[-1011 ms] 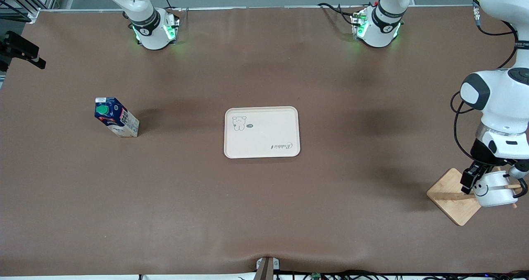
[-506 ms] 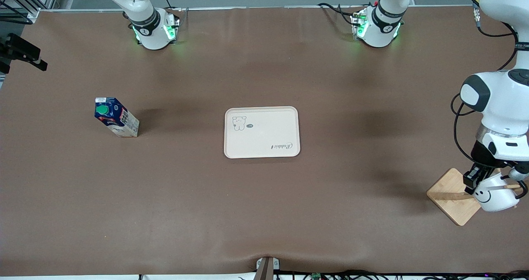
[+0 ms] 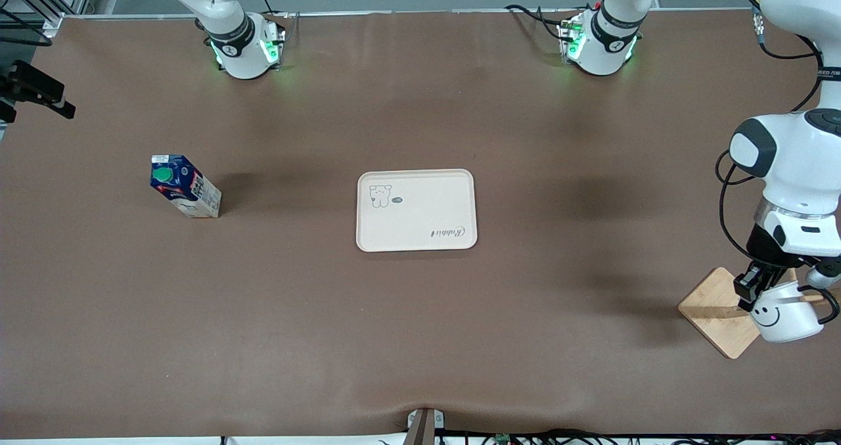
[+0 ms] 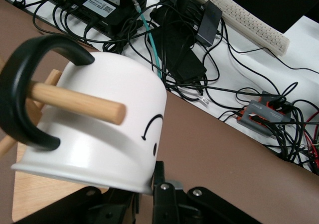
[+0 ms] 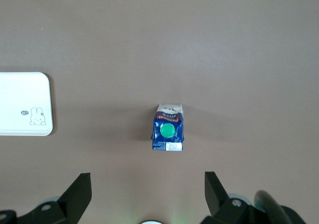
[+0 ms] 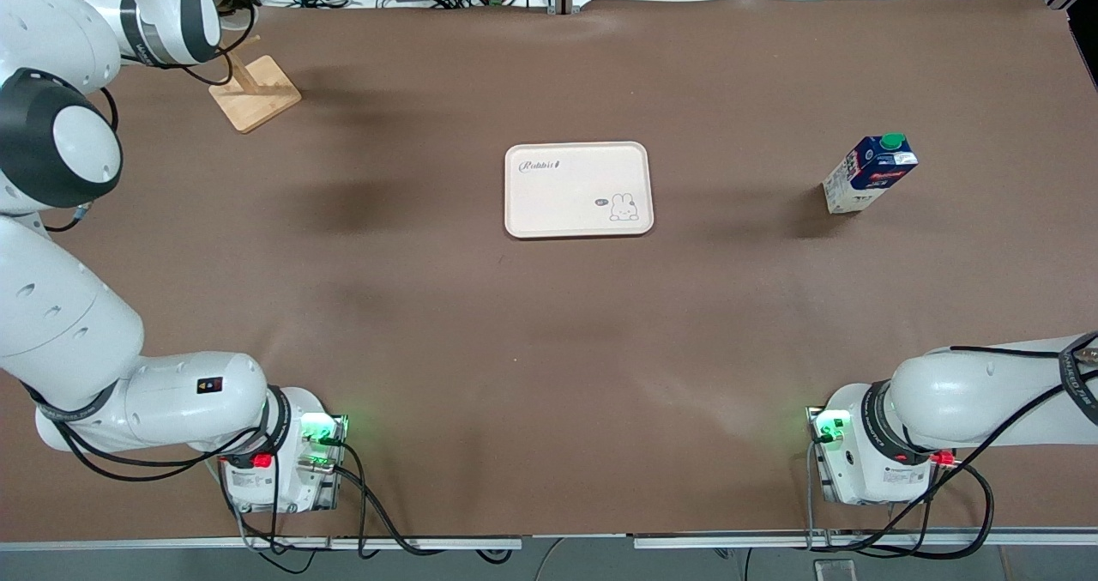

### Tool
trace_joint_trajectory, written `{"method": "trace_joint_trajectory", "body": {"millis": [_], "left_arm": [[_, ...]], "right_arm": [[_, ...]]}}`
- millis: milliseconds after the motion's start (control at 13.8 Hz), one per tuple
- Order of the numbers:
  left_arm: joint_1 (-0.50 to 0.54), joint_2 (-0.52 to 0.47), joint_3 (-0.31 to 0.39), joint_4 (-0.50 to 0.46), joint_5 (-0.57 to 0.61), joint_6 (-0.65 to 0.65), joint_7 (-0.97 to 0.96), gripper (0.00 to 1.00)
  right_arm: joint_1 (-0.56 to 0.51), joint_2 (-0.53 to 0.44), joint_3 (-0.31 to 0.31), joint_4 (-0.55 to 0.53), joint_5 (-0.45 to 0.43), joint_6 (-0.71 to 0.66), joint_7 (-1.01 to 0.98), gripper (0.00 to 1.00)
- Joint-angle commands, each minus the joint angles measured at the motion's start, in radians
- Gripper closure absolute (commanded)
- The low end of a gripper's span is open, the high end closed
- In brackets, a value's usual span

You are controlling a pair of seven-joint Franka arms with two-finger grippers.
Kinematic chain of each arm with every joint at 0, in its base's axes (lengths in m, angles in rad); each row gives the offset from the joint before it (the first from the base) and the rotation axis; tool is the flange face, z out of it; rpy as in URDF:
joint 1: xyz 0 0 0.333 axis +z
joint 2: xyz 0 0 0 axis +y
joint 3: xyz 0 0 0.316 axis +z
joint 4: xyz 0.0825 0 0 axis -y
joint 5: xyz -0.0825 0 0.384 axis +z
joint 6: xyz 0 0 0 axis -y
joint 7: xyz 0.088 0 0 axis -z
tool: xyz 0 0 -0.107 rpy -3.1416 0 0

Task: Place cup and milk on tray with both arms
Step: 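Close the left gripper on the mug rim and lift it off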

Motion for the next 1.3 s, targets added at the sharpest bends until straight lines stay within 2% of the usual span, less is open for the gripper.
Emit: {"method": "trace_joint_trajectory", "body": {"millis": [0,506,1011,1228], "left_arm": [[-0.013,-0.017,-0.003,-0.018,0.016,-0.013,0.005,1.00],[-0.031,-0.138,-0.009,-0.012,0.064,-0.245,0.005,1.00],[-0.030,-0.239,-0.082,-0.001,0.064,-0.446,0.001,1.00],[-0.030,-0.230,-0.142,0.095,0.056,-0.646,-0.008,1.00]], "right_arm": [[-0.016,0.009,0.006,0.017,0.019,0.009,-0.006,0.00],[-0.017,0.015,0.005,0.035,0.016,0.014,-0.004,0.00],[-0.019,0.028,0.005,0.035,0.016,0.011,-0.007,0.00],[-0.017,0.071,0.005,0.035,0.016,0.015,-0.009,0.00]]}}
